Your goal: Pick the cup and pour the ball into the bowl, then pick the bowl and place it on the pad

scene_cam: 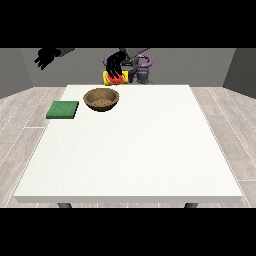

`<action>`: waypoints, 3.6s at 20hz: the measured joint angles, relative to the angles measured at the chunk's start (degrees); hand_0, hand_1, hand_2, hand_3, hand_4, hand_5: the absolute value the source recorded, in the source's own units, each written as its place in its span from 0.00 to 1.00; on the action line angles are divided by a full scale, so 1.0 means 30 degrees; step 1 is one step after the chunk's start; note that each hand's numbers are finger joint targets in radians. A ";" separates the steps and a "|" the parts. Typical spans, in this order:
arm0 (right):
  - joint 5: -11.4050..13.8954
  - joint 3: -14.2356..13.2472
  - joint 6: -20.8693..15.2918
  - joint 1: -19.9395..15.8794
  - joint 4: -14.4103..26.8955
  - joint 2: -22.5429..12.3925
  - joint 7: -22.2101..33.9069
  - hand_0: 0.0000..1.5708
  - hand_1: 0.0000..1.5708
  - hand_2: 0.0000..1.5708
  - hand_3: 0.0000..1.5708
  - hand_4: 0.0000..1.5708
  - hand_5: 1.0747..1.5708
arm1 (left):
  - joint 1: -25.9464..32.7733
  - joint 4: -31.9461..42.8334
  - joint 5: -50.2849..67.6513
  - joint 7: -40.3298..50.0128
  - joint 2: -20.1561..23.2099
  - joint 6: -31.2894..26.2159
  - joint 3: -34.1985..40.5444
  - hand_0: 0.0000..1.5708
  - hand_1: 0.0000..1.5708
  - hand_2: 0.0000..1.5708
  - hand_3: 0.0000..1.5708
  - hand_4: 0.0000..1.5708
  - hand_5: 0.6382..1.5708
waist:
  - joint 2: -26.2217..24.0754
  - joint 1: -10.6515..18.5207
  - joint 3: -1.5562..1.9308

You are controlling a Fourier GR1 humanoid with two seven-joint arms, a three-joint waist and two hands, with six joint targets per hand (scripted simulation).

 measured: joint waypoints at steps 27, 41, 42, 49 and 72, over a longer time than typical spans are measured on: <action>0.1559 0.0772 -0.3837 0.2538 -0.0140 0.3757 -0.1537 0.00 0.00 0.00 0.00 0.47 0.99 | 0.3372 -0.7968 2.4420 -0.8597 0.6303 -0.2909 2.0384 0.00 0.00 0.00 0.00 0.67 0.98 | 0.0899 0.4829 -0.0065; 0.2304 0.0949 -0.3667 0.0609 0.5488 0.4414 -0.6104 0.00 0.00 0.00 0.00 0.33 0.97 | 0.5251 -0.9469 2.8457 -0.8249 0.9678 -0.6583 2.2684 0.00 0.00 0.00 0.00 0.64 0.96 | 0.2782 0.4775 -0.0006; 0.2343 0.1040 -0.3750 0.0268 0.5601 0.4392 -0.5989 0.00 0.00 0.00 0.00 0.33 0.96 | 0.5345 -0.9307 2.8576 -0.8382 0.9967 -0.6648 2.2892 0.00 0.00 0.00 0.00 0.65 0.97 | 0.2941 0.4551 -0.0002; 0.2268 0.0929 -0.3012 0.0175 0.6388 0.4358 -0.8720 0.00 0.00 0.00 0.00 0.29 0.95 | 0.5518 -1.0338 2.9535 -0.8351 1.0699 -0.7121 2.3194 0.00 0.00 0.00 0.00 0.65 0.97 | 0.3787 0.4836 -0.0488; 0.4743 0.2050 -0.8287 0.2394 0.2383 0.4481 -0.7179 1.00 1.00 1.00 0.82 0.63 0.94 | 0.4725 -1.0465 3.1639 -0.8033 1.2577 -0.8493 2.4436 0.00 0.00 0.00 0.00 0.74 0.95 | 0.5357 0.6288 -0.0939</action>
